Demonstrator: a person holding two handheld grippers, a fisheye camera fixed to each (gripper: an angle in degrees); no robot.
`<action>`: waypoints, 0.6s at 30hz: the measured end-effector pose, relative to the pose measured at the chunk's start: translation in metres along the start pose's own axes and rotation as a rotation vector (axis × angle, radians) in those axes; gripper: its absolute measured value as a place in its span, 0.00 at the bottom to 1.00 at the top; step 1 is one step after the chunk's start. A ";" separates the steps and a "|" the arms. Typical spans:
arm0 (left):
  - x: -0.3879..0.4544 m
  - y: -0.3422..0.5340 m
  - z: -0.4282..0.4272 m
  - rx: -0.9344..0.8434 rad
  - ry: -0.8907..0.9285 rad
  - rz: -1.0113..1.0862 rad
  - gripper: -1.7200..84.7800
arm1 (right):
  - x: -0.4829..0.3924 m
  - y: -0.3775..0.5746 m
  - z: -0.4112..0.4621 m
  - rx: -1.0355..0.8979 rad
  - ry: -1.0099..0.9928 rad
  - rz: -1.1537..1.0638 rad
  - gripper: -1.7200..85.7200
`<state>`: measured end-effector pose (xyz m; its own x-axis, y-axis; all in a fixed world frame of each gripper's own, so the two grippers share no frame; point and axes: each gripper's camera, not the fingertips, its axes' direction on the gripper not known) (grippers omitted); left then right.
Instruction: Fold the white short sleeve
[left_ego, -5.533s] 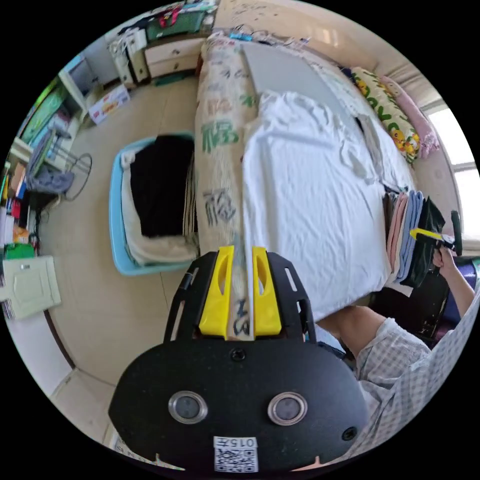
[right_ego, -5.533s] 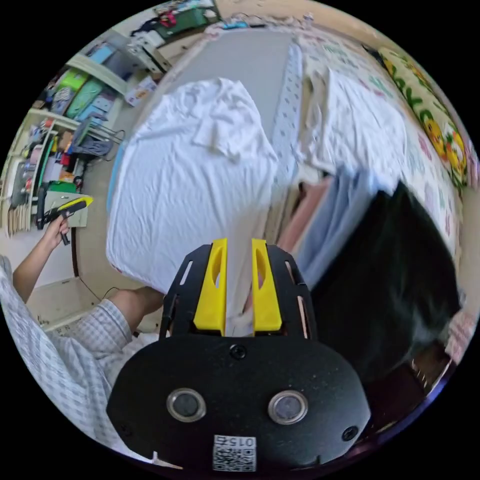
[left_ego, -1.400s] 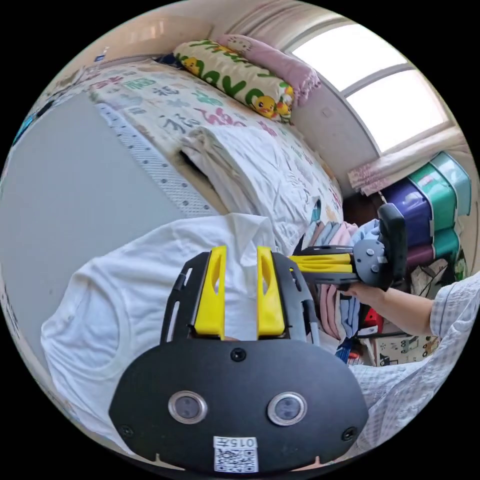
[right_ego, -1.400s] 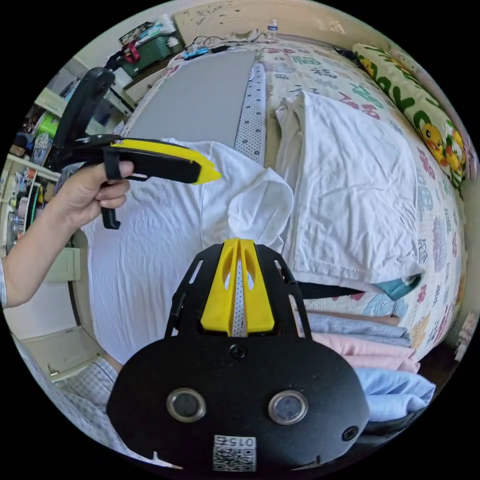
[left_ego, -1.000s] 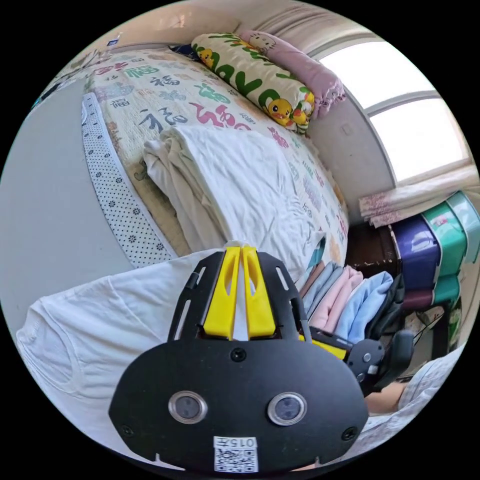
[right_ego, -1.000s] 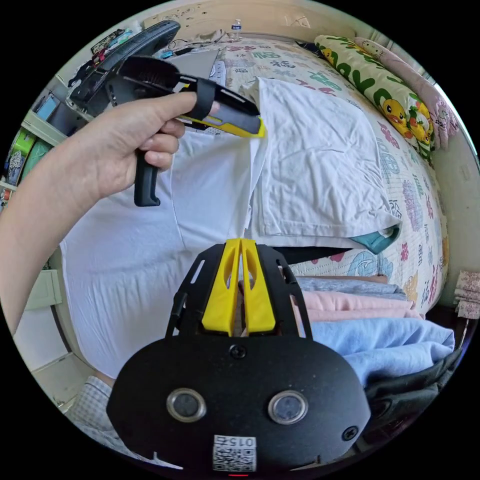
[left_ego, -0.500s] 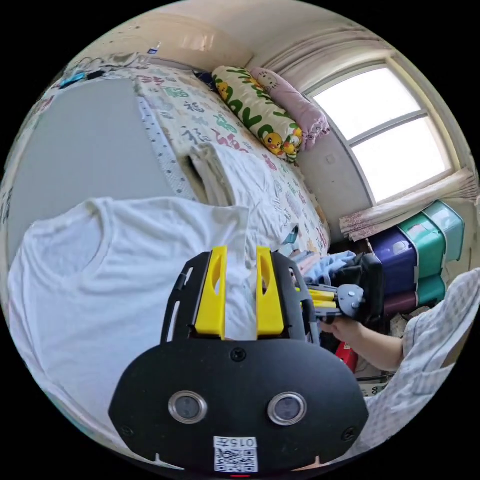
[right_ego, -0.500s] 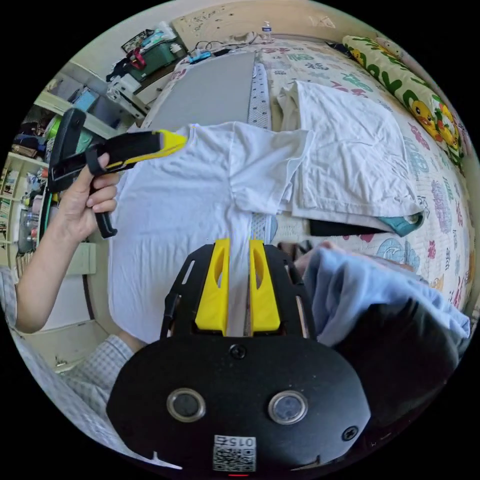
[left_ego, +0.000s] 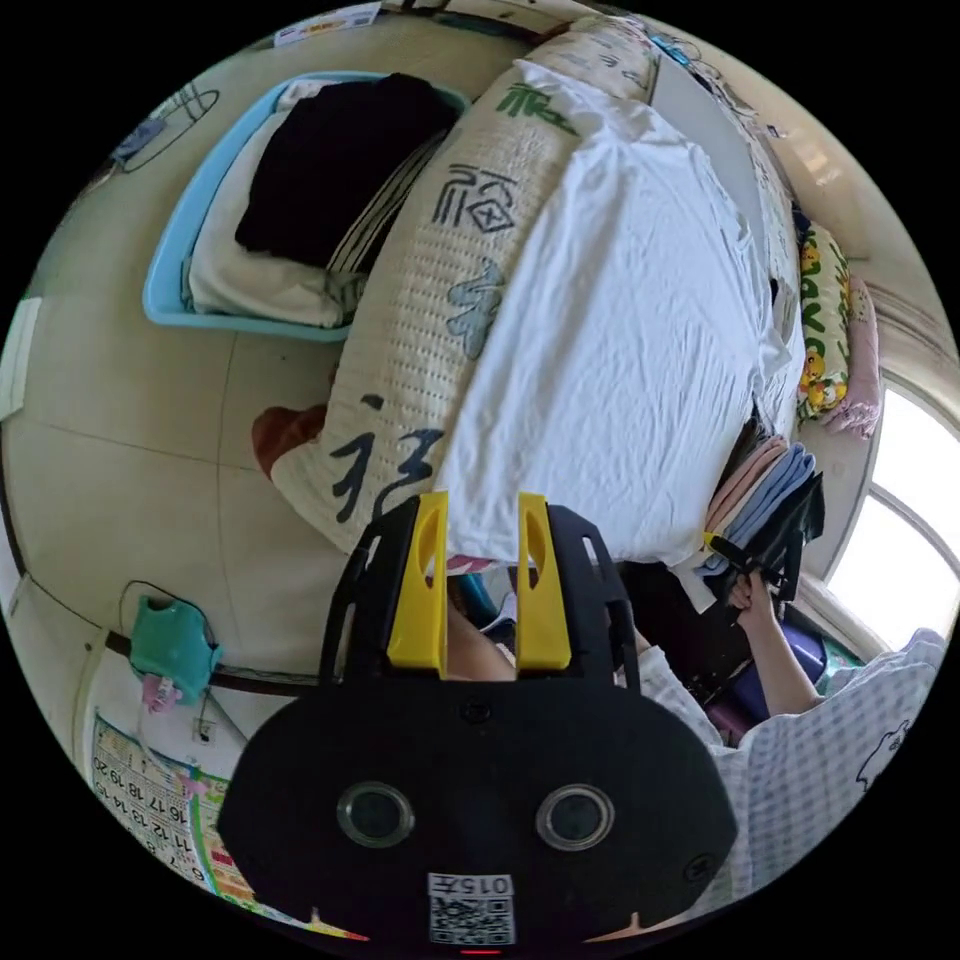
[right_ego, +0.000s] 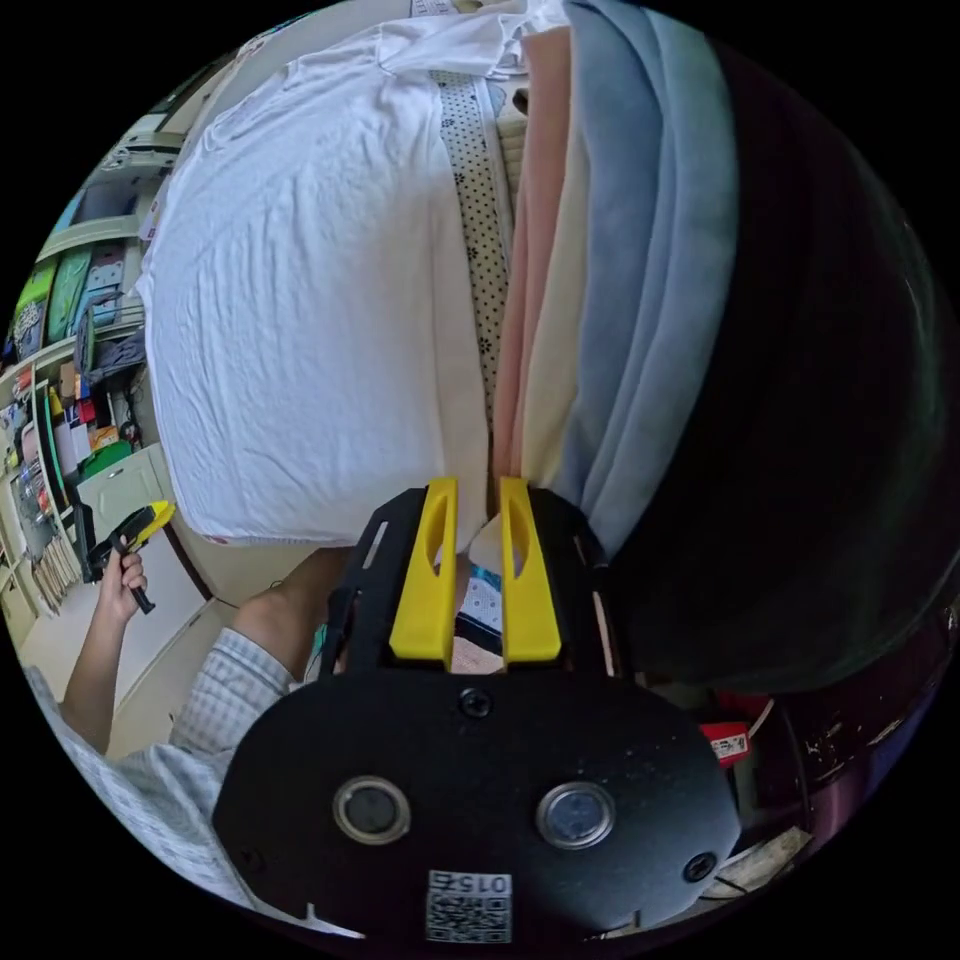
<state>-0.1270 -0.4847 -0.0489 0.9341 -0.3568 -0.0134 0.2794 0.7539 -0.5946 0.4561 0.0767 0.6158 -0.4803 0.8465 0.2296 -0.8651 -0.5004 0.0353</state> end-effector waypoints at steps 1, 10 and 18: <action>-0.007 0.000 0.005 0.022 0.057 -0.010 0.14 | -0.004 -0.005 0.004 -0.027 -0.010 0.002 0.07; -0.005 -0.005 0.036 0.018 -0.023 0.072 0.03 | -0.043 -0.004 0.032 -0.106 0.063 -0.044 0.01; 0.015 0.019 0.043 0.042 -0.091 0.158 0.01 | -0.051 0.017 0.038 -0.064 0.120 -0.049 0.01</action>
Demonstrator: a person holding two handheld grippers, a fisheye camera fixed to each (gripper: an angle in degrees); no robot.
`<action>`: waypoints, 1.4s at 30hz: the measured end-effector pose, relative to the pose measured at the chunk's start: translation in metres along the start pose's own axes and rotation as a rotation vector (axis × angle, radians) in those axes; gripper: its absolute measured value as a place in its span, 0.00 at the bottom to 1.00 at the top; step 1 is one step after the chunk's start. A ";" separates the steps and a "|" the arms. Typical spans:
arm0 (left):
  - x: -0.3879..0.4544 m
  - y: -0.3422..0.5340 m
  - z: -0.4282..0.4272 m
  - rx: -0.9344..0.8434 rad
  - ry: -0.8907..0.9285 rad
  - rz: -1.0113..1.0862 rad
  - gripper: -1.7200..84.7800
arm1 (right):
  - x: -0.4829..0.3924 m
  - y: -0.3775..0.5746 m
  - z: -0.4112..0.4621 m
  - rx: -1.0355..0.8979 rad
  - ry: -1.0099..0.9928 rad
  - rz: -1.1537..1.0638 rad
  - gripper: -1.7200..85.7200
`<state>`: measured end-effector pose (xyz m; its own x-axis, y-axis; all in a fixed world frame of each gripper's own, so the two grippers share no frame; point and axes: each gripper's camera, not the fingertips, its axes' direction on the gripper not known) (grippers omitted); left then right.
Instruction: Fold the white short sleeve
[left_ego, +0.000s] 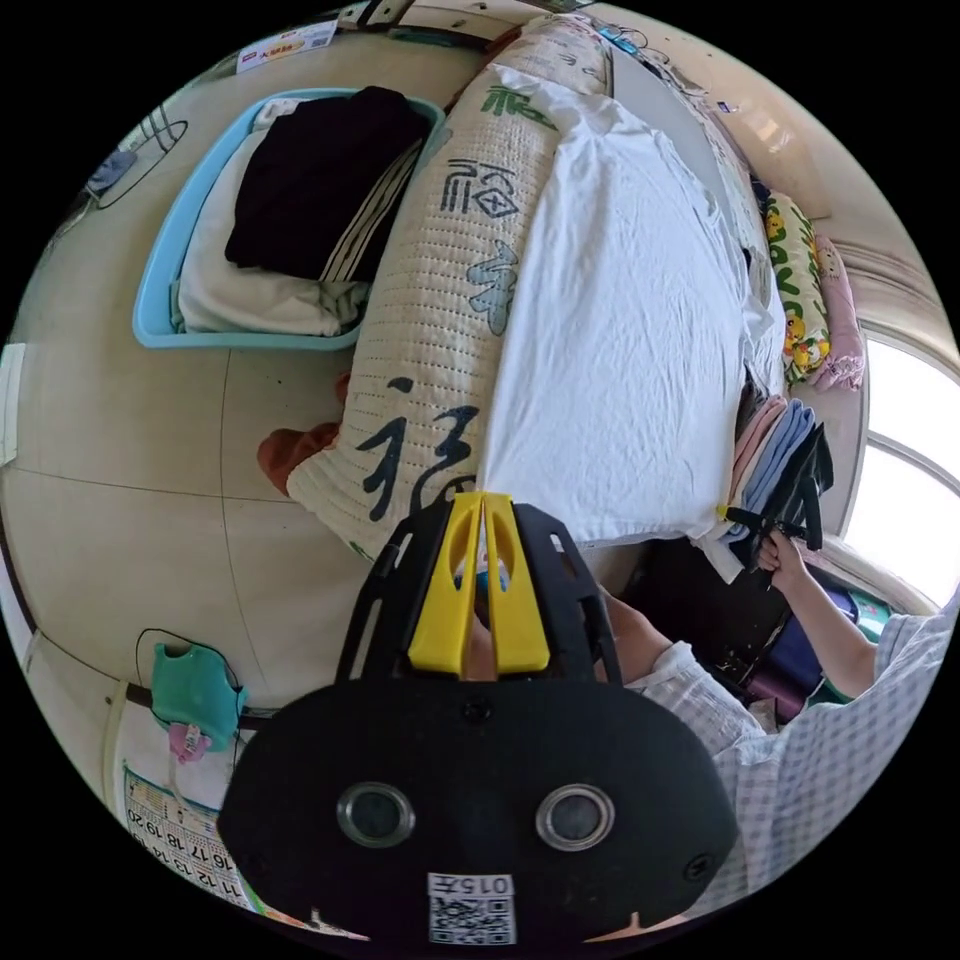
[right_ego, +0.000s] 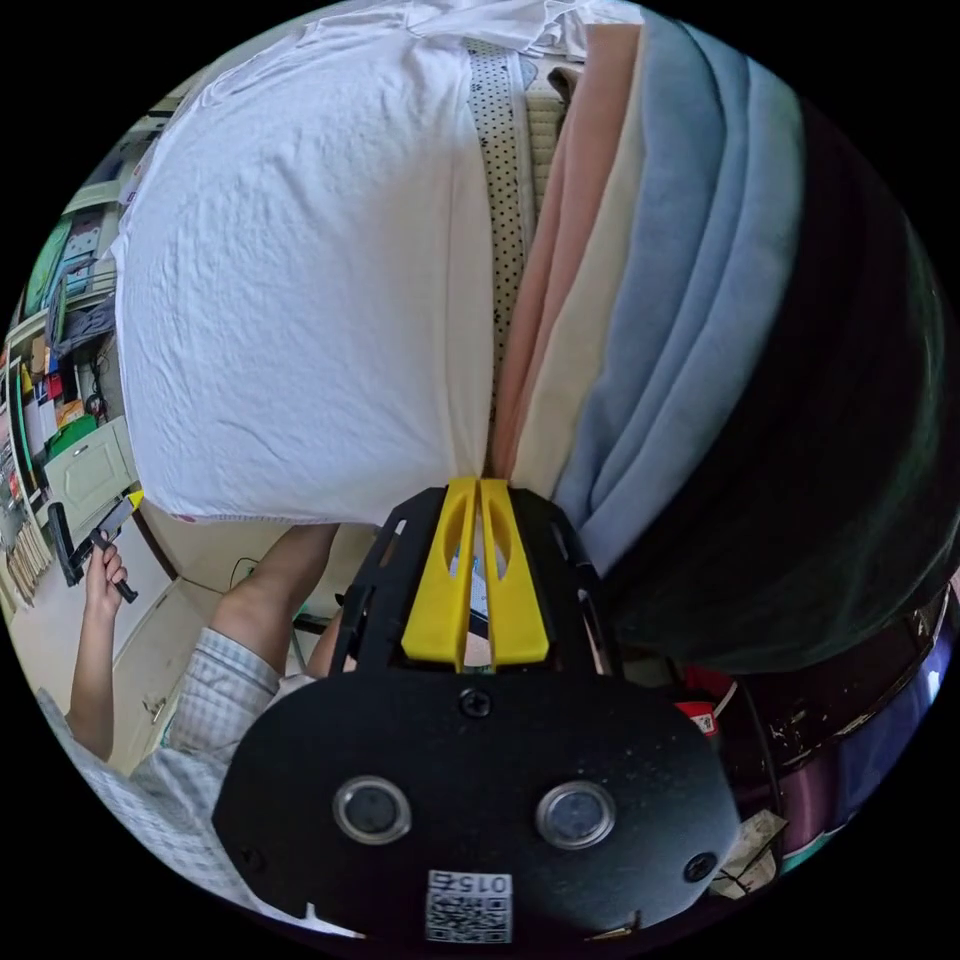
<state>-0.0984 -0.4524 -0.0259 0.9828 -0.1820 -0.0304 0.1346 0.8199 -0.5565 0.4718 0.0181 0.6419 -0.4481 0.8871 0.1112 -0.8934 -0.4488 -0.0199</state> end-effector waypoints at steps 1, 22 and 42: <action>0.002 0.003 0.002 0.004 -0.014 0.000 0.01 | -0.003 0.001 0.006 0.000 0.010 -0.002 0.01; 0.026 0.020 0.041 -0.018 -0.284 -0.095 0.02 | 0.024 0.073 0.080 0.115 -0.127 0.142 0.07; 0.432 -0.216 0.043 0.215 -0.060 0.805 0.12 | 0.098 -0.032 -0.008 0.732 -0.218 0.233 0.11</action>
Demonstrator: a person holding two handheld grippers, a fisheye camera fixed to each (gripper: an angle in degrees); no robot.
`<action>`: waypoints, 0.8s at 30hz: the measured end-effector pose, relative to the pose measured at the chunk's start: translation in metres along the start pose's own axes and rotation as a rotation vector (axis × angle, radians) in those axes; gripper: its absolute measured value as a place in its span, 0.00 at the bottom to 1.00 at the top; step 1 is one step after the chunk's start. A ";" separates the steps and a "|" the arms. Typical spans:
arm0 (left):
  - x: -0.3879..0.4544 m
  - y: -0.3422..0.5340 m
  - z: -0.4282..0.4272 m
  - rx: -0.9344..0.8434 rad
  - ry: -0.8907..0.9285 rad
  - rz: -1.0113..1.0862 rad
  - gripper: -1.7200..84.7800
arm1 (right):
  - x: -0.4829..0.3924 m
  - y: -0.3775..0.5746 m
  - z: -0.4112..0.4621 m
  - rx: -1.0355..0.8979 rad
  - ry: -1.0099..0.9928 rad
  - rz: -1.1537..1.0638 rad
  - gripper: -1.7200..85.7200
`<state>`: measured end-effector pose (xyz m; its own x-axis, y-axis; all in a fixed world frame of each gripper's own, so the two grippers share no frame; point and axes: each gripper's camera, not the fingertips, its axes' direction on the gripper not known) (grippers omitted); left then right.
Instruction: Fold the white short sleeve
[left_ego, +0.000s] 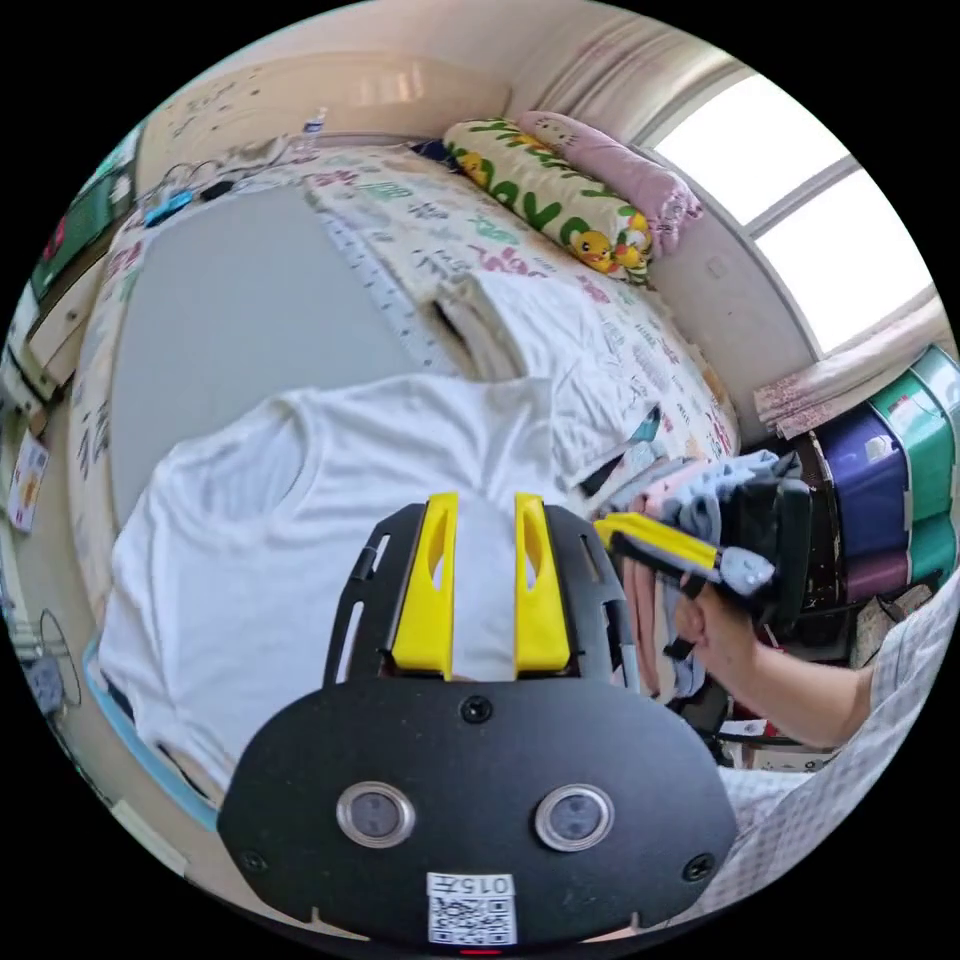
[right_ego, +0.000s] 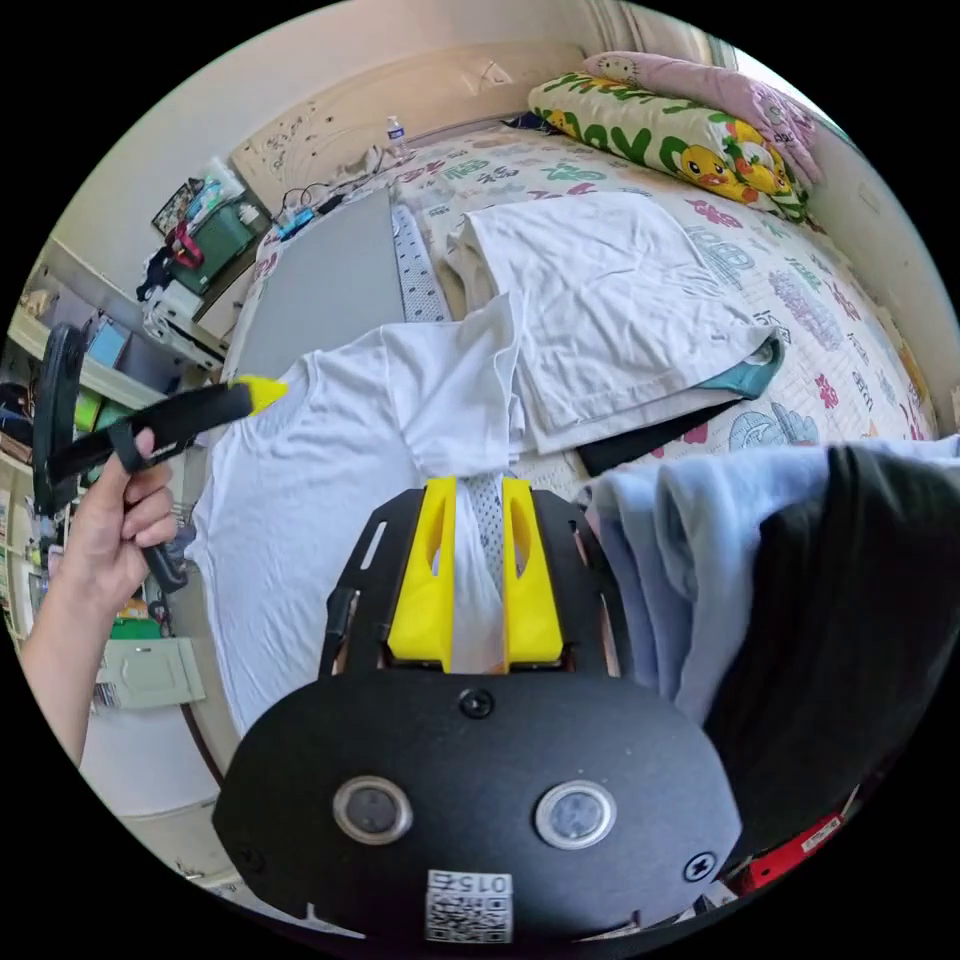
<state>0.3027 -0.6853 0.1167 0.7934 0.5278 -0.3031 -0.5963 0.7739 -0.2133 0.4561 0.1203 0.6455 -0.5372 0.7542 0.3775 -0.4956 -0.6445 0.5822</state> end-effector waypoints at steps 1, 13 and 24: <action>0.011 -0.028 0.019 -0.013 0.008 0.014 0.13 | 0.009 -0.007 0.011 -0.015 0.015 0.022 0.11; 0.054 -0.127 0.113 -0.170 -0.024 -0.110 0.05 | 0.058 -0.043 0.055 -0.151 -0.037 0.049 0.08; 0.003 -0.074 -0.028 0.089 0.078 -0.249 0.01 | 0.041 -0.072 -0.041 0.054 -0.084 -0.274 0.01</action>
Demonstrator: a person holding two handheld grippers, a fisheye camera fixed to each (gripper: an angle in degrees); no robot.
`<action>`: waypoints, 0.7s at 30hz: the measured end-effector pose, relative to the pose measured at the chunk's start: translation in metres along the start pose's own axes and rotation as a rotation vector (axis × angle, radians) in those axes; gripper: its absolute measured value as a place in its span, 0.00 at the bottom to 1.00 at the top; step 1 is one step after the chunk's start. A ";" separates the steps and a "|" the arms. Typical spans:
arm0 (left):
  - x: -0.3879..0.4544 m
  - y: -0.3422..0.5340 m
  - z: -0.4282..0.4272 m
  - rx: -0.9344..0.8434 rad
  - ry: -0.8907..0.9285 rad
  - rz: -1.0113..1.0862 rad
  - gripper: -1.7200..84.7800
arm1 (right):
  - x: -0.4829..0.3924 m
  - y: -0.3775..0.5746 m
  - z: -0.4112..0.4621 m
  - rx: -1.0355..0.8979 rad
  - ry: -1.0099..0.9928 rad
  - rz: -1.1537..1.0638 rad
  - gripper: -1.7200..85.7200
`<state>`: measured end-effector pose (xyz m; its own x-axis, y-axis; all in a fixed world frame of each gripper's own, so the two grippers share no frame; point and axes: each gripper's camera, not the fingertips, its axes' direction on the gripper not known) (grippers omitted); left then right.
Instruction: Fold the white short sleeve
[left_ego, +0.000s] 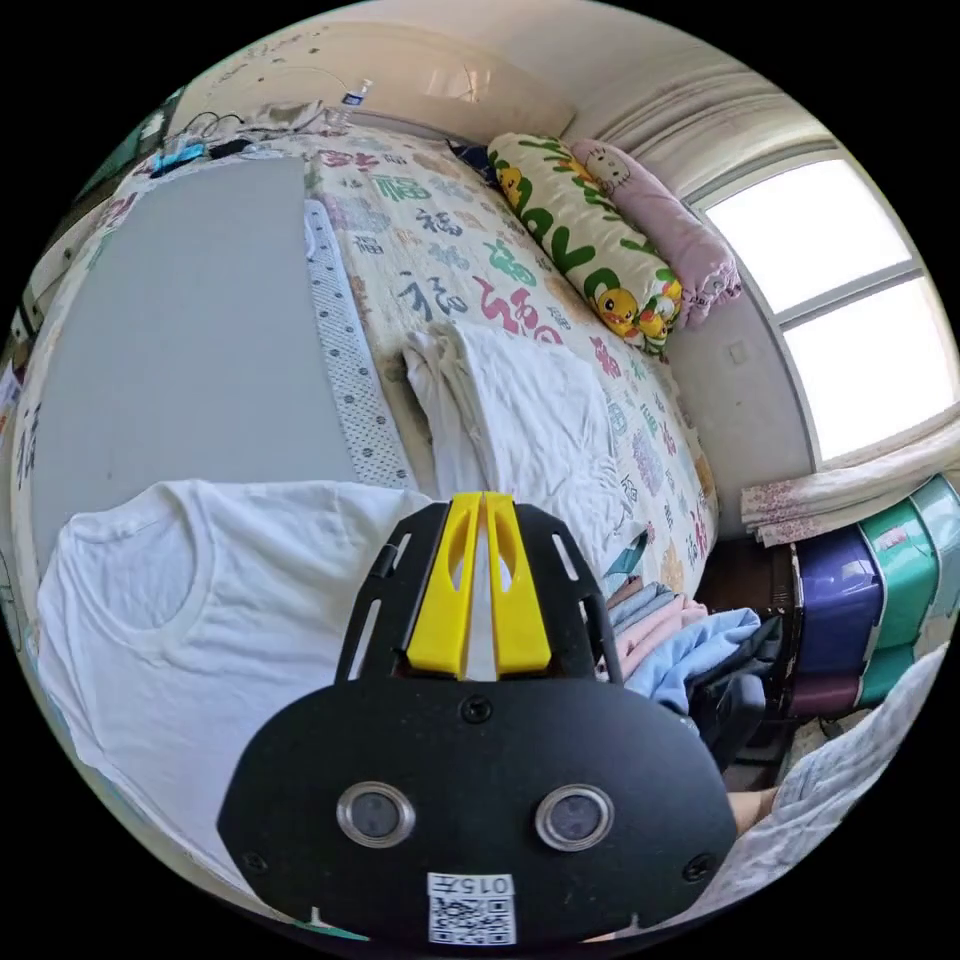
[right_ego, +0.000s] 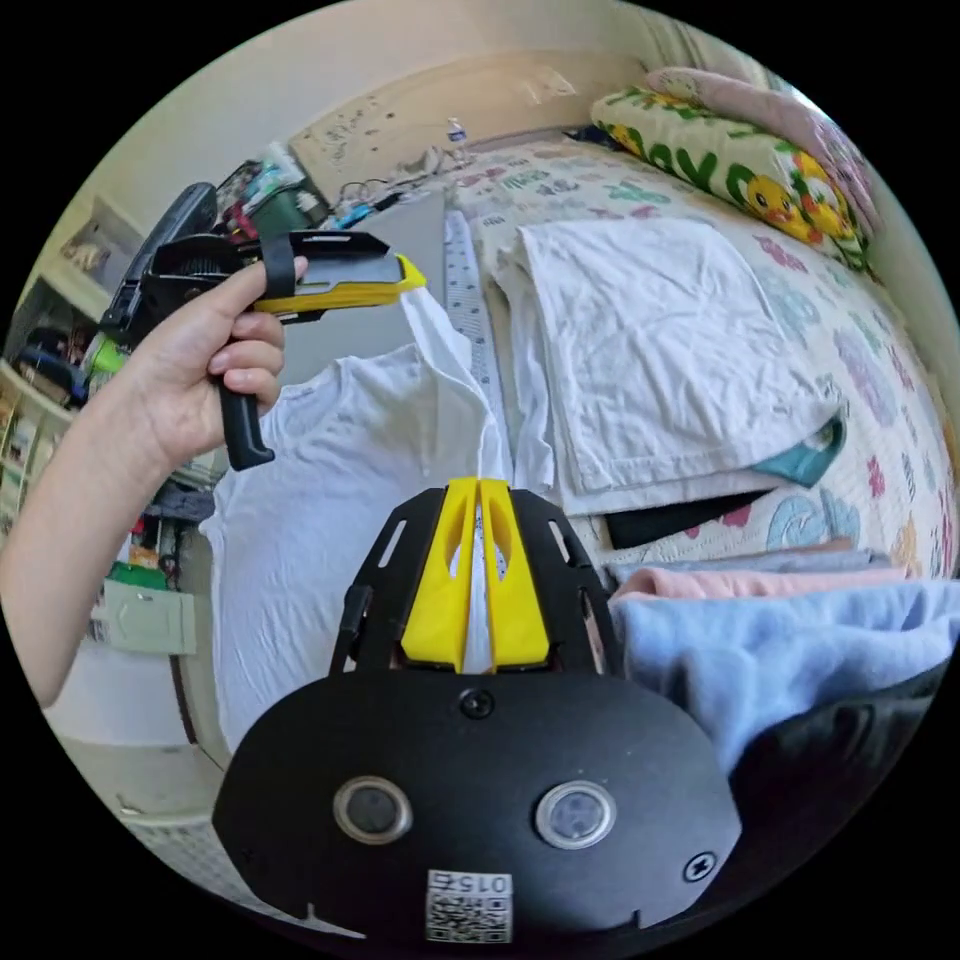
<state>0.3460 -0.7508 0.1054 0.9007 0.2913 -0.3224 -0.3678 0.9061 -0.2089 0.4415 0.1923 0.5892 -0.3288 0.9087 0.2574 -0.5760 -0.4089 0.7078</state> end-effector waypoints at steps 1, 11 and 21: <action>-0.013 0.013 -0.024 0.019 -0.040 -0.017 0.01 | -0.012 -0.004 -0.008 0.009 -0.011 -0.102 0.01; -0.125 0.112 -0.068 -0.196 -0.267 -0.245 0.05 | -0.035 -0.039 -0.003 -0.233 -0.127 -0.415 0.09; -0.099 -0.004 -0.033 -0.060 -0.071 -0.120 0.08 | -0.018 -0.133 -0.017 -0.282 -0.027 -0.378 0.02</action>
<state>0.2510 -0.7932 0.1081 0.9523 0.2049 -0.2262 -0.2679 0.9164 -0.2975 0.5110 0.2285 0.4791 -0.0399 0.9986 0.0355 -0.8336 -0.0528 0.5499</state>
